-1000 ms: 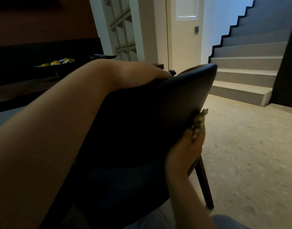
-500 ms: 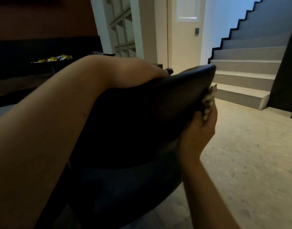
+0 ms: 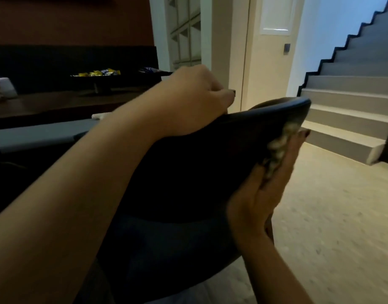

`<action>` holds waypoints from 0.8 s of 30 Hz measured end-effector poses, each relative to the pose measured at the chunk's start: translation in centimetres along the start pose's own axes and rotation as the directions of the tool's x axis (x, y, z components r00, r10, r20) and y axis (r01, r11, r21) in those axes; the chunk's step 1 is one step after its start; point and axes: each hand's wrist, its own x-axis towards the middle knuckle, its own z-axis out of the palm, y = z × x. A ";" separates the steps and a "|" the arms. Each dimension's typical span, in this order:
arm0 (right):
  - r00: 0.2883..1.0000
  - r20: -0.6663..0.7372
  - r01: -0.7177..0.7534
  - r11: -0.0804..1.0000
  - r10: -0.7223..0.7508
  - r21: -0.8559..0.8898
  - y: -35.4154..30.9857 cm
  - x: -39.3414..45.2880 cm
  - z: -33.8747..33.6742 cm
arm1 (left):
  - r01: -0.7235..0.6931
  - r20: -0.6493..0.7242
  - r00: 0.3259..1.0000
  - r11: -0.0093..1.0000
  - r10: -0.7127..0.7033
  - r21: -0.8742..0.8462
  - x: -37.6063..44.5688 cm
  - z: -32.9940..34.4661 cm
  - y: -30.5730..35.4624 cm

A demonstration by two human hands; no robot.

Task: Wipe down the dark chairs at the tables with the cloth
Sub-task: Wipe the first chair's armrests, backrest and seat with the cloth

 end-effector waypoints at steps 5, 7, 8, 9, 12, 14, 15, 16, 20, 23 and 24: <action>0.849 0.262 0.486 0.873 -0.459 -0.045 1.5 2.7 -1.6 | -0.196 -0.299 0.899 0.905 0.320 0.377 -4.8 2.5 -1.3; 0.760 0.278 0.611 0.791 -0.587 -0.001 1.0 5.4 -1.1 | -0.170 -0.414 0.813 0.847 0.409 0.503 -6.4 3.8 -3.0; 0.723 0.286 0.653 0.757 -0.629 0.015 0.8 6.0 -1.0 | -0.143 -0.473 0.780 0.852 0.410 0.503 -7.0 4.5 -4.0; 0.687 0.304 0.685 0.728 -0.660 0.032 0.9 6.1 -1.0 | -0.110 -0.536 0.750 0.873 0.387 0.476 -7.6 5.3 -4.8; 0.581 0.399 0.759 0.650 -0.709 0.049 2.2 4.9 -1.7 | -0.038 -0.706 0.650 0.941 0.279 0.336 -8.8 8.4 -6.4; 0.479 0.487 0.814 0.577 -0.730 0.066 3.8 2.9 -2.3 | -0.011 -0.772 0.609 0.976 0.181 0.220 -9.0 10.0 -6.9; 0.379 0.528 0.867 0.490 -0.760 0.084 4.5 2.0 -2.5 | 0.005 -0.792 0.597 0.986 0.129 0.165 -9.0 10.7 -7.1; 0.248 0.566 0.922 0.370 -0.786 0.109 5.1 1.6 -2.8 | 0.022 -0.801 0.594 0.994 0.074 0.108 -9.1 11.3 -7.3; -0.096 0.579 0.977 0.036 -0.810 0.212 4.4 3.9 -3.0 | 0.049 -0.755 0.655 0.999 -0.030 0.003 -10.5 13.4 -8.8; 0.099 0.463 0.974 0.181 -0.881 0.136 1.3 5.2 -0.7 | 0.012 -0.699 0.715 1.000 -0.001 0.011 -11.9 14.0 -10.4; 0.153 0.434 0.968 0.224 -0.888 0.116 0.5 5.0 0.0 | 0.003 -0.695 0.719 1.000 0.008 0.014 -12.2 14.1 -10.9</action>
